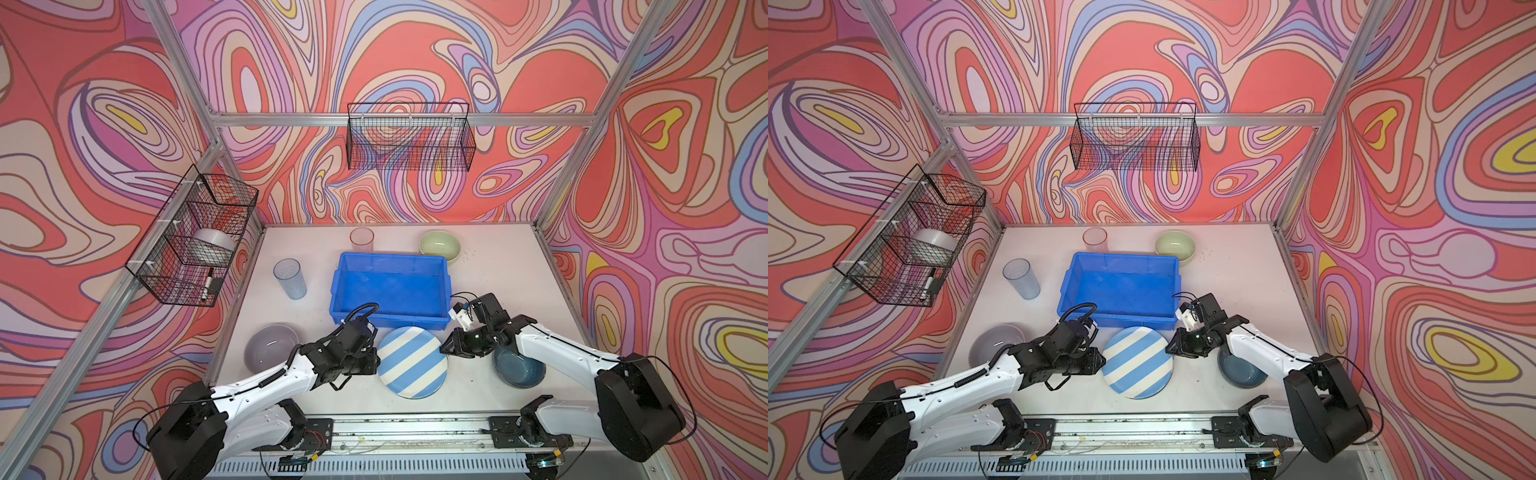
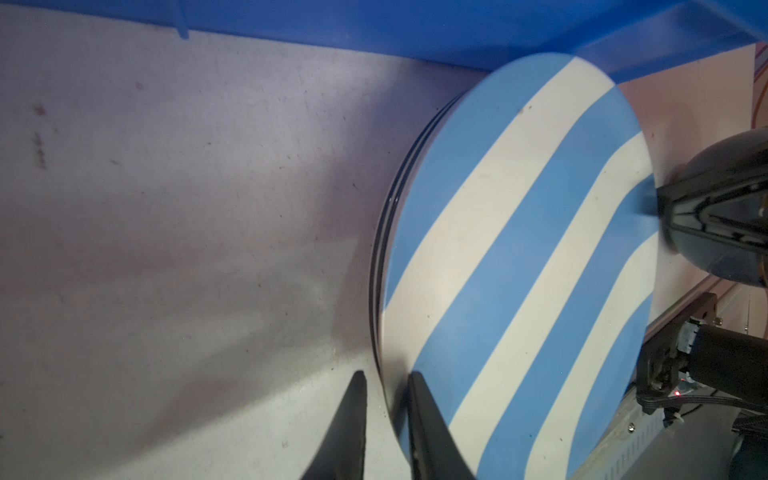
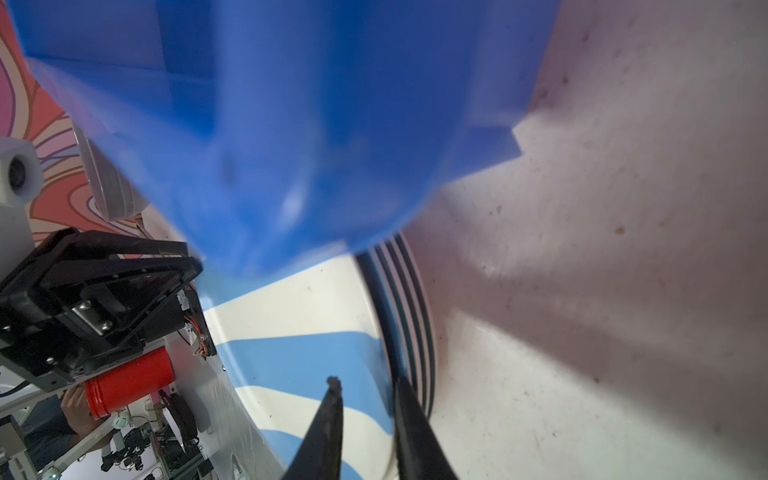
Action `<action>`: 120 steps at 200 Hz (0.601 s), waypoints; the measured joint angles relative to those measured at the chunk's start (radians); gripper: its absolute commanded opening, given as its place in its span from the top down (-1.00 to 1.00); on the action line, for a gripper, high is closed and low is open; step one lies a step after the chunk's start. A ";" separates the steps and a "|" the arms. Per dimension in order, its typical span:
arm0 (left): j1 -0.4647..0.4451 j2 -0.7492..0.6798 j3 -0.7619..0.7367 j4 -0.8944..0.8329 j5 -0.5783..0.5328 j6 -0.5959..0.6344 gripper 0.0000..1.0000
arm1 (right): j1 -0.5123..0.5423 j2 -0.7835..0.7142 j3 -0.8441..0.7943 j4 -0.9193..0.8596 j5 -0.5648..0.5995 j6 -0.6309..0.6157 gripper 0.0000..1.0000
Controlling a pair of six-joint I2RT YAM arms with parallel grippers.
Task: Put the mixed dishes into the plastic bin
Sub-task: 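Move both grippers toward the striped plate stack in front of the bin, then grip the top striped plate's rim with the right gripper while left steadies stack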
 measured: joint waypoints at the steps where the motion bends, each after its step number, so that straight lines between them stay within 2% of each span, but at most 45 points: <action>1: 0.000 0.000 0.000 0.000 0.000 0.000 0.62 | 0.000 0.000 0.000 0.000 0.000 0.000 0.52; 120: 0.000 0.039 0.000 0.058 0.023 -0.014 0.77 | 0.002 -0.093 -0.079 0.039 -0.018 0.069 0.52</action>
